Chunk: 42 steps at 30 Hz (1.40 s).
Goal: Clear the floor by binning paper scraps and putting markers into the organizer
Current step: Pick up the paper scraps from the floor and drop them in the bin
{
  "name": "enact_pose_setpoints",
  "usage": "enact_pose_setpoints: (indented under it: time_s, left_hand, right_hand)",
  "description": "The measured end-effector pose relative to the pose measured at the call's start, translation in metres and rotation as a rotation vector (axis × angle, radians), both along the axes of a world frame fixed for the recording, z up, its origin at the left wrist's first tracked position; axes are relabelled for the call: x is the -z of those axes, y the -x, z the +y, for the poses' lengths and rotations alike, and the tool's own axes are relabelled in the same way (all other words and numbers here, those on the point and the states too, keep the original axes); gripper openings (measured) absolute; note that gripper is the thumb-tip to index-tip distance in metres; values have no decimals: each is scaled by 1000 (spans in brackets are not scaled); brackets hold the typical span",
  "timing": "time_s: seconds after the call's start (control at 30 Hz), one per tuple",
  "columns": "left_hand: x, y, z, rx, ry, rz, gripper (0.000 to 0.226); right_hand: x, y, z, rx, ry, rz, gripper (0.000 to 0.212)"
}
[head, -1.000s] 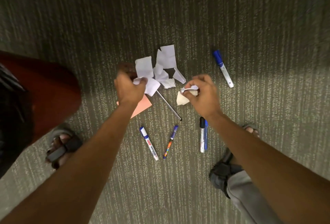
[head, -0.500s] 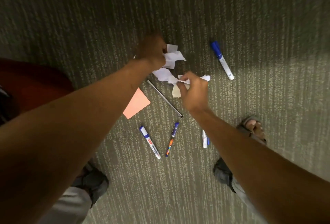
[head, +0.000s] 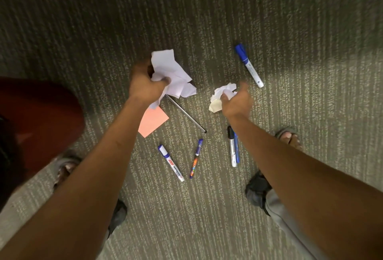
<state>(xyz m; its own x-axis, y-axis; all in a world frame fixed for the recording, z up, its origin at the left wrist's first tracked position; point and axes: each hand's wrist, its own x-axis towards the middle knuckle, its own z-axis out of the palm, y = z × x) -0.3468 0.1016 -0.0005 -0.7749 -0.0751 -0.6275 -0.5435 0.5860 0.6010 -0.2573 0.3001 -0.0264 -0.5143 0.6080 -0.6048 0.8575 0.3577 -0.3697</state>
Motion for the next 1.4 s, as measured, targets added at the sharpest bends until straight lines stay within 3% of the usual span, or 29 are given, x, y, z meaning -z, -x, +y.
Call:
enact_pose_setpoints:
  time_s: [0.1, 0.2, 0.4, 0.57, 0.83, 1.1, 1.27, 1.4]
  left_hand:
    - [8, -17, 12, 274, 96, -26, 28]
    - [13, -31, 31, 504, 130, 8, 29]
    - [10, -40, 51, 518, 265, 19, 21]
    - [-11, -36, 33, 297, 180, -15, 28]
    - [-157, -50, -15, 43, 108, -64, 36]
    - [-302, -45, -118, -317, 32, 167, 24]
    - [-324, -51, -209, -568, -24, 173, 14]
    - [-301, -61, -276, -771, -40, 114, 34]
  right_hand:
    - [-1, 1, -4, -154, -107, 5, 35]
    - [1, -1, -3, -237, -137, 21, 29]
    - [-1, -14, 5, -134, -36, 98, 24]
    - [-31, -19, 6, 1, 84, 128, 17]
    - [-163, -16, -28, 73, 253, 122, 13]
    - [-300, 31, -140, 120, 465, 217, 16]
    - [-324, 53, -241, 8, 600, 278, 15]
    - [-308, 54, -319, -101, 613, 274, 13]
